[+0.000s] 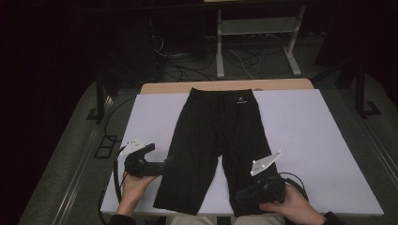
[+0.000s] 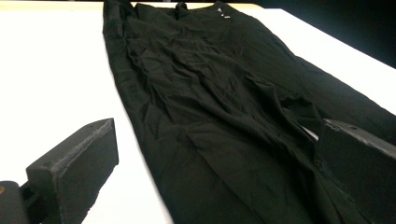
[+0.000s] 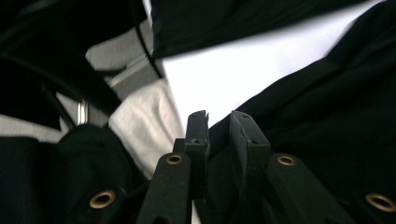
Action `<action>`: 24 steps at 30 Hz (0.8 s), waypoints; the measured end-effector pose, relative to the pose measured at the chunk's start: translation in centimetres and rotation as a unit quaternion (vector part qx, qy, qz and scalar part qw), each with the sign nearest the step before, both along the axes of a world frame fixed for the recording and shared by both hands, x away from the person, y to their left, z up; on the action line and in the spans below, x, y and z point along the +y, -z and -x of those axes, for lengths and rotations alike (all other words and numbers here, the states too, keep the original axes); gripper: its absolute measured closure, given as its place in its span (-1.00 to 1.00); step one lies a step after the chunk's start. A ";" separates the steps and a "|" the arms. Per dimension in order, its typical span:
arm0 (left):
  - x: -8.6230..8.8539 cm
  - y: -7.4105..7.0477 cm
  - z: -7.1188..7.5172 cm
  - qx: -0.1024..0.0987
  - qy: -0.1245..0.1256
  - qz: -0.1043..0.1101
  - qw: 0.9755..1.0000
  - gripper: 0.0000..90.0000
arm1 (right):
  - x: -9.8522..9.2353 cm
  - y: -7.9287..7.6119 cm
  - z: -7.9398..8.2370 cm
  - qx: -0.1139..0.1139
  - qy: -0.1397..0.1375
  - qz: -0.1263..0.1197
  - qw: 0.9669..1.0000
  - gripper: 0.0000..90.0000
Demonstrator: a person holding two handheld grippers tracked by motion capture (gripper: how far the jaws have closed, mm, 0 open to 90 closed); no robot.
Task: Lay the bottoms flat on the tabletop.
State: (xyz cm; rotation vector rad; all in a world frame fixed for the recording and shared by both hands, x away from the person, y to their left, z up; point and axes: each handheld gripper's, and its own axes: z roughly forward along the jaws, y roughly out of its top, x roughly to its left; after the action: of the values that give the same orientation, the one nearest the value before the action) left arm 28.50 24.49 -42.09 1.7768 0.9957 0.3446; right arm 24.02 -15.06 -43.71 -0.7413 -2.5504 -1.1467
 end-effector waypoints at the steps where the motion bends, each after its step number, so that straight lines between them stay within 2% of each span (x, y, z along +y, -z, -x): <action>1: 0.0 0.0 0.0 -0.002 0.001 0.002 1.000 -1.00 | -0.3 -0.3 -0.2 -0.005 0.009 -0.006 1.000 0.65; 4: -0.1 0.0 0.2 -0.005 0.007 0.006 1.000 -1.00 | -1.3 -1.1 -0.7 -0.024 0.032 -0.020 0.999 0.58; 7: -0.2 0.0 0.4 -0.008 0.014 0.005 1.000 -1.00 | -2.4 -2.0 -1.2 -0.045 0.060 -0.035 0.997 0.48; 12: -0.5 0.0 0.6 -0.010 0.024 0.004 1.000 -1.00 | -4.5 -3.1 -2.2 -0.075 0.112 -0.061 0.989 0.28; 16: -0.6 0.1 0.6 -0.013 0.030 0.002 0.999 -1.00 | -6.0 -3.1 -3.1 -0.088 0.148 -0.072 0.982 0.08; 21: -0.7 0.2 0.7 -0.013 0.035 -0.001 0.999 -1.00 | -7.4 -2.7 -3.7 -0.101 0.179 -0.073 0.976 -0.24; 24: -0.8 0.3 0.7 -0.014 0.038 -0.003 0.999 -1.00 | -8.0 -2.4 -3.9 -0.106 0.191 -0.074 0.973 -0.58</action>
State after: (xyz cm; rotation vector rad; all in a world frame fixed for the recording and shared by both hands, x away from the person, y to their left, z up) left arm 27.77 23.73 -42.37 1.8045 0.9053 0.3242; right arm 27.87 -23.06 -41.32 -1.1638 -2.5170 -1.5925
